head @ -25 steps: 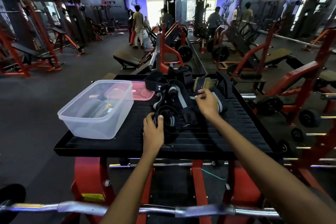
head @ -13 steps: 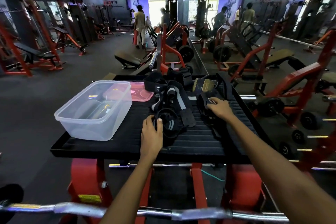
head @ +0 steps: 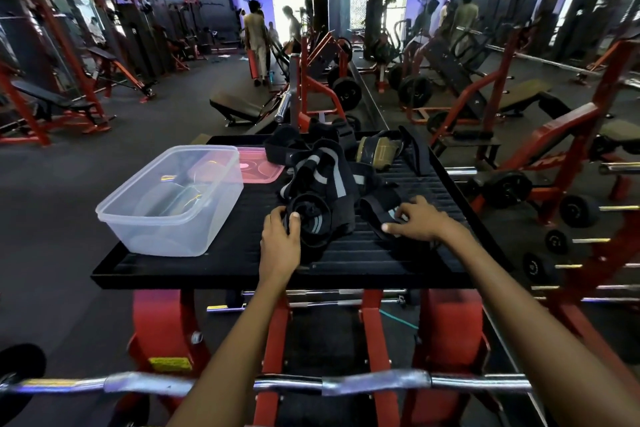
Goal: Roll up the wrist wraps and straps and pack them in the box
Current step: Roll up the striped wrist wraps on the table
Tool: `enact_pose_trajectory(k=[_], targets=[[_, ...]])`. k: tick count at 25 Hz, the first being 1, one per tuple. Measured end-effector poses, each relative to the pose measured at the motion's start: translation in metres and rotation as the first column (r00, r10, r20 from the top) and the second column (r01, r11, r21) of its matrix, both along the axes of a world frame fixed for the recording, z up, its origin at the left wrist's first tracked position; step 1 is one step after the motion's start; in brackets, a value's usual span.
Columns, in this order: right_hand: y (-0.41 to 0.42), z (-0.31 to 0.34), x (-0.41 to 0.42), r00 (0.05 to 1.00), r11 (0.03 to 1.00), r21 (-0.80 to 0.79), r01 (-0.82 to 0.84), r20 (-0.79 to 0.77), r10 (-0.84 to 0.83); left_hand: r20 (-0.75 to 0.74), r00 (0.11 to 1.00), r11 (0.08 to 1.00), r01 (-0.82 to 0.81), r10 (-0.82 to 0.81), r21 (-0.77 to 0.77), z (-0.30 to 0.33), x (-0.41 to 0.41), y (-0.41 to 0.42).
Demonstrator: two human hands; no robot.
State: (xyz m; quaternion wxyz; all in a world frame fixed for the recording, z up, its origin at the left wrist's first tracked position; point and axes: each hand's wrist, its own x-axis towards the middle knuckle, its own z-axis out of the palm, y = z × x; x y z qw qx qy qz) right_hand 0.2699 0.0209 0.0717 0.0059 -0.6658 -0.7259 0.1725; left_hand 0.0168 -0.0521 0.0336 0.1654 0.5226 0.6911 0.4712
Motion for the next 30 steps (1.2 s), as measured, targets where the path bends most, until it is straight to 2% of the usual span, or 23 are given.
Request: enact_pose_trajectory(k=[3, 5, 7, 9, 10, 12, 16, 20, 22, 24, 25, 27, 29, 30], targets=[[0.013, -0.005, -0.023, 0.984, 0.983, 0.156, 0.092, -0.166, -0.066, -0.023, 0.997, 0.997, 0.074, -0.074, -0.022, -0.002, 0.001, 0.003], [0.019, -0.011, -0.033, 0.971, 0.978, 0.163, 0.131, -0.22, -0.094, -0.06, 0.989, 0.989, 0.131, -0.135, -0.069, 0.001, 0.002, 0.01], [0.025, -0.016, -0.037, 0.944, 0.977, 0.135, 0.164, -0.307, -0.117, -0.155, 0.979, 0.988, 0.12, -0.134, -0.1, 0.015, 0.009, 0.023], [0.031, -0.015, -0.036, 0.905, 0.969, 0.136, 0.207, -0.403, -0.137, -0.229, 0.959, 0.986, 0.155, -0.164, -0.06, 0.037, 0.023, 0.04], [0.033, -0.015, -0.034, 0.89, 0.962, 0.149, 0.231, -0.432, -0.147, -0.201, 0.955, 0.976, 0.212, -0.217, -0.048, 0.05, 0.035, 0.047], [0.034, -0.015, -0.032, 0.878, 0.955, 0.154, 0.252, -0.452, -0.159, -0.117, 0.931, 0.937, 0.337, -0.346, -0.094, 0.068, 0.058, 0.072], [0.034, -0.025, -0.022, 0.872, 0.965, 0.16, 0.206, -0.477, -0.107, -0.259, 0.824, 0.858, 0.447, -0.505, -0.253, 0.067, 0.092, 0.141], [0.034, -0.033, -0.013, 0.882, 0.963, 0.241, 0.121, -0.471, 0.007, -0.217, 0.691, 0.718, 0.613, -0.69, -0.33, 0.046, 0.111, 0.194], [0.035, -0.033, -0.005, 0.873, 0.965, 0.228, 0.126, -0.488, 0.001, -0.207, 0.656, 0.676, 0.624, -0.726, -0.392, 0.038, 0.113, 0.217], [0.037, -0.03, 0.002, 0.872, 0.967, 0.221, 0.126, -0.489, -0.002, -0.3, 0.694, 0.746, 0.53, -0.655, -0.404, 0.032, 0.116, 0.233], [0.037, -0.029, 0.005, 0.885, 0.967, 0.23, 0.107, -0.465, 0.012, -0.327, 0.751, 0.811, 0.466, -0.574, -0.355, 0.027, 0.118, 0.24], [0.033, -0.031, 0.01, 0.911, 0.961, 0.265, 0.077, -0.41, 0.04, -0.225, 0.907, 0.909, 0.282, -0.357, -0.307, 0.028, 0.121, 0.248], [0.024, -0.032, 0.016, 0.917, 0.951, 0.279, 0.131, -0.399, -0.009, -0.117, 0.982, 0.936, 0.105, -0.152, -0.336, 0.03, 0.11, 0.258], [0.019, -0.031, 0.022, 0.923, 0.947, 0.266, 0.182, -0.378, -0.072, -0.044, 0.994, 0.933, 0.08, -0.101, -0.351, 0.032, 0.103, 0.266]])
